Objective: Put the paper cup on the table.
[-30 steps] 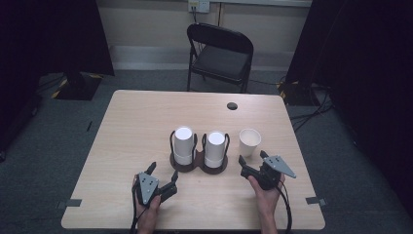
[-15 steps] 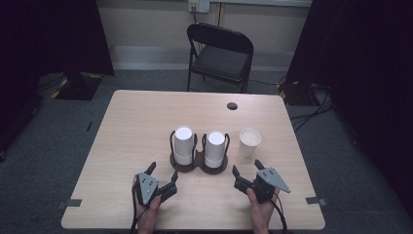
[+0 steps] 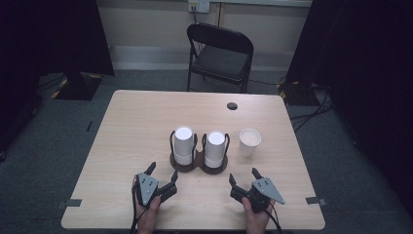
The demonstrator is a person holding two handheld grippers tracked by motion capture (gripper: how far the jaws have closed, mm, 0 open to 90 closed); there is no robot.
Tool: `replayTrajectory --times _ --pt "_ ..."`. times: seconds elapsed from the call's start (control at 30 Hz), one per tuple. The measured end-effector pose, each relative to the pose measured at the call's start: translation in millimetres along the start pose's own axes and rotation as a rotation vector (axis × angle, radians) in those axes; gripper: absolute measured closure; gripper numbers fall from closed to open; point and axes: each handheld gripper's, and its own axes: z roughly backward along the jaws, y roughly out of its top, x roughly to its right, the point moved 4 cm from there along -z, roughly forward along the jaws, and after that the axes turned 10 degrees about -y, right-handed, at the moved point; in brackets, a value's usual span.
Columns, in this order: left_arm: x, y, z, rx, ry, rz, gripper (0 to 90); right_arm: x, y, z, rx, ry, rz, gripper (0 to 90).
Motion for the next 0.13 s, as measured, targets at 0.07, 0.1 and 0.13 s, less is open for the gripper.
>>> replayTrajectory --times 0.07,0.1,0.13 --pt "0.0 0.0 0.0 0.000 0.000 -0.001 20.4 1.3 0.0 1.0 0.010 -0.015 -0.003 13.4" --pt "0.0 0.0 -0.1 -0.001 0.000 0.000 20.4 1.6 0.0 1.0 0.011 -0.016 -0.005 13.4" --pt "0.0 0.0 0.0 0.000 0.001 -0.001 20.4 2.2 0.0 1.2 0.013 -0.022 -0.009 13.3"
